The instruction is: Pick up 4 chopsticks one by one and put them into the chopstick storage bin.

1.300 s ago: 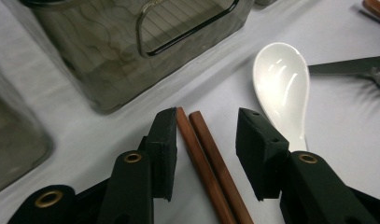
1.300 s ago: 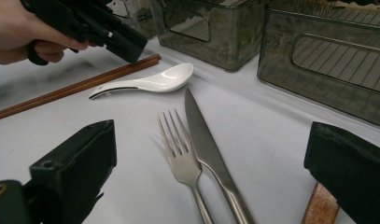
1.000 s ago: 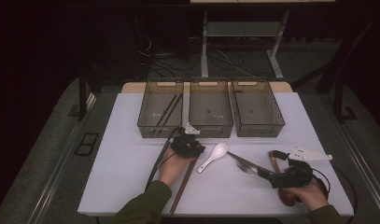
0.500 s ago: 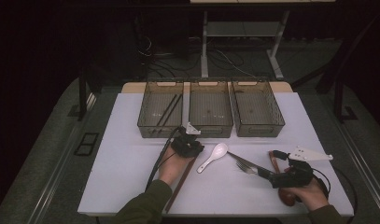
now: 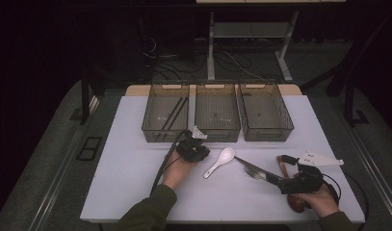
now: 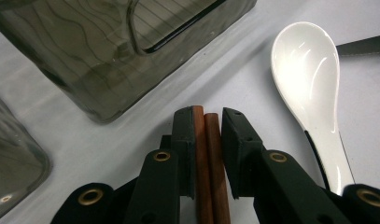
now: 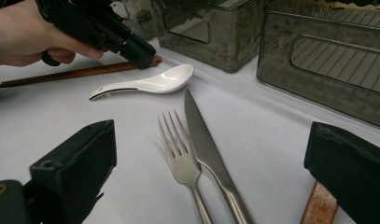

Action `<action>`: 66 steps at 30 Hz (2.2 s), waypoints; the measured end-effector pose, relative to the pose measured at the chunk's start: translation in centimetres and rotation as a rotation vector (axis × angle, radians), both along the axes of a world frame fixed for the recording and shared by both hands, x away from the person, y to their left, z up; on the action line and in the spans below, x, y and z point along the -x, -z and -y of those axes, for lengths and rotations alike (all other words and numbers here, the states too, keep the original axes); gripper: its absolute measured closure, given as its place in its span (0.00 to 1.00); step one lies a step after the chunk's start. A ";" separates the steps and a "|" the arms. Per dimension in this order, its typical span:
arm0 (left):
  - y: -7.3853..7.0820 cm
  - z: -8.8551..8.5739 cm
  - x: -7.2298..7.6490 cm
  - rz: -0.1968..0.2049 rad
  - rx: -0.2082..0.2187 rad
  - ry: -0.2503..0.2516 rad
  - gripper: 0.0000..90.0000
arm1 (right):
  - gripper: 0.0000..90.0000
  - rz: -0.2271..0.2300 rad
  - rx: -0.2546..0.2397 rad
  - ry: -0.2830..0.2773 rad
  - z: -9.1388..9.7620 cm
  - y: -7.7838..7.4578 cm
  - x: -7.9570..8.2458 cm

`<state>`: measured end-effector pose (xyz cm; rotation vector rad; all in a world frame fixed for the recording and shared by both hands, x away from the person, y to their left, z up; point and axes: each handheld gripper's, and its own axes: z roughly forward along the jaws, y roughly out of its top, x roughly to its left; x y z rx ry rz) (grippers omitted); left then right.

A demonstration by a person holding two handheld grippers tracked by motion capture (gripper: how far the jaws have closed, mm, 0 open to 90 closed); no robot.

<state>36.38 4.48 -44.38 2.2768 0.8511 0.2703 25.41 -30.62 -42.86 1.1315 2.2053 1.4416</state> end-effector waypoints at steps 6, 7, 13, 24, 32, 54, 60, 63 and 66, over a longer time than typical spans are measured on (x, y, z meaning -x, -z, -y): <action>0.1 -0.1 0.0 -0.011 0.017 -0.007 0.83 | 0.03 0.002 0.000 -0.001 0.0 0.0 0.0; 0.1 -0.1 0.0 -0.013 0.020 -0.007 0.82 | 0.03 0.001 0.000 0.000 0.0 0.0 0.0; -0.9 -0.7 0.3 0.002 0.081 0.000 0.63 | 0.03 0.003 0.002 -0.007 -0.1 0.0 0.1; -3.3 -4.7 2.2 0.032 0.172 0.046 0.50 | 0.03 0.004 0.002 -0.009 -0.1 -0.1 0.1; -3.8 -7.1 4.0 0.064 0.212 0.052 0.47 | 0.03 0.005 0.005 -0.008 -0.1 -0.1 0.1; -1.6 -11.0 7.7 0.010 0.194 0.026 0.83 | 0.03 0.008 0.016 -0.010 -0.3 -0.1 0.1; -1.0 -10.6 7.2 -0.007 0.165 0.012 0.83 | 0.03 0.008 0.021 -0.013 -0.4 0.0 0.1; -0.7 -10.5 7.0 -0.020 0.164 0.015 0.84 | 0.03 0.007 0.021 -0.014 -0.4 0.0 0.1; -0.6 -10.3 7.0 -0.030 0.161 0.019 0.84 | 0.03 0.006 0.022 -0.015 -0.4 0.0 0.1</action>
